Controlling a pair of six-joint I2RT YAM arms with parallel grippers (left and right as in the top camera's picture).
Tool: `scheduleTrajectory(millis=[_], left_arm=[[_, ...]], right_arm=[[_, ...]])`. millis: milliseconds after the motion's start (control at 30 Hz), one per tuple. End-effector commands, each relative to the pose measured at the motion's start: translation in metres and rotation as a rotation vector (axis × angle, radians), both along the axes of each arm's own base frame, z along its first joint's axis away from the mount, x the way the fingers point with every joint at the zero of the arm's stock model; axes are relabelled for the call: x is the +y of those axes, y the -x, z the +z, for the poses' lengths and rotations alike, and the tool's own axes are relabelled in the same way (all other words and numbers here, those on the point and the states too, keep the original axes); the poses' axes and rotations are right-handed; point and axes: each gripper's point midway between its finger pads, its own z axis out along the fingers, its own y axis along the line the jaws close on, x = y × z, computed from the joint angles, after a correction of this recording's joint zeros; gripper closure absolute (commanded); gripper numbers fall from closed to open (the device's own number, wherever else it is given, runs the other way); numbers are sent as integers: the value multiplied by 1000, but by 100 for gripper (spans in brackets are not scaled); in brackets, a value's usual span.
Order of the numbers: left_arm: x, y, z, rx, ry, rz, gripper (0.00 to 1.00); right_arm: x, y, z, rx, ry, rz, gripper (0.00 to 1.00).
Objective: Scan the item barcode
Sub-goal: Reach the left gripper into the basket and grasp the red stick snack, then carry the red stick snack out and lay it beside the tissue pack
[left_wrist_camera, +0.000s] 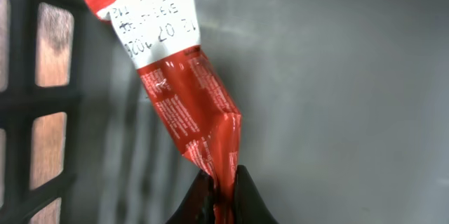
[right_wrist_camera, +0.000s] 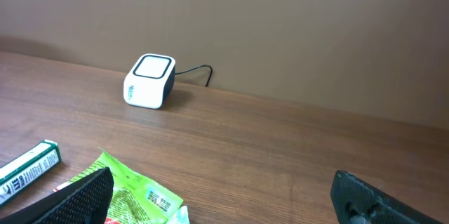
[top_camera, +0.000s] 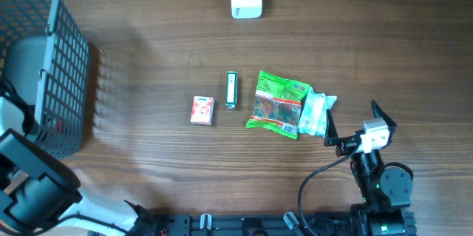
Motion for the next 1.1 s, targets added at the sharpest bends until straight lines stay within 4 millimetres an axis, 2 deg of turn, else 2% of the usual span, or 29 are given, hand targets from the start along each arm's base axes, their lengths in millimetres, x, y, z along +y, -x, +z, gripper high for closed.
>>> scheduleTrajectory(millis=[0,33,67,100,167,233,267,333,433,500,533,600,700,733,867,1067], left_arm=[[26,-23,93,-160,-170,-10,96],[29,-27,116,-199,-208,-13,96],[28,-34,148,-266,-251,-28,96],[24,-40,168,-311,-275,-65,96],[8,-53,211,-439,-306,-128,96],[-32,-78,261,-630,-314,-288,96],[-53,-87,279,-697,-313,-387,96],[-111,-100,314,-812,-307,-619,96],[-182,-94,334,-836,-299,-871,96],[-230,-83,329,-794,-273,-1060,96],[-243,-80,325,-775,-254,-1111,96],[-282,-66,296,-665,-141,-1237,96],[-307,-51,258,-493,-20,-1308,96],[-322,-46,238,-399,31,-1397,95],[-355,-47,188,-225,136,-1532,96],[-362,-59,108,106,134,-1587,93]], right_arm=[[-2,0,1,-6,4,-12,0],[-2,0,1,-7,5,-12,0],[-2,0,1,-6,5,-12,0],[-2,0,1,-6,4,-12,0],[-2,0,1,-6,4,-12,0],[-2,0,1,-6,5,-12,1],[-2,0,1,-6,5,-12,0],[-2,0,1,-6,5,-12,0],[-2,0,1,-6,5,-12,0],[-2,0,1,-6,5,-12,0],[-2,0,1,-6,5,-12,0],[-2,0,1,-6,5,-12,0],[-2,0,1,-6,5,-12,0],[-2,0,1,-6,5,-12,0],[-2,0,1,-6,5,-12,0],[-2,0,1,-6,5,-12,0]])
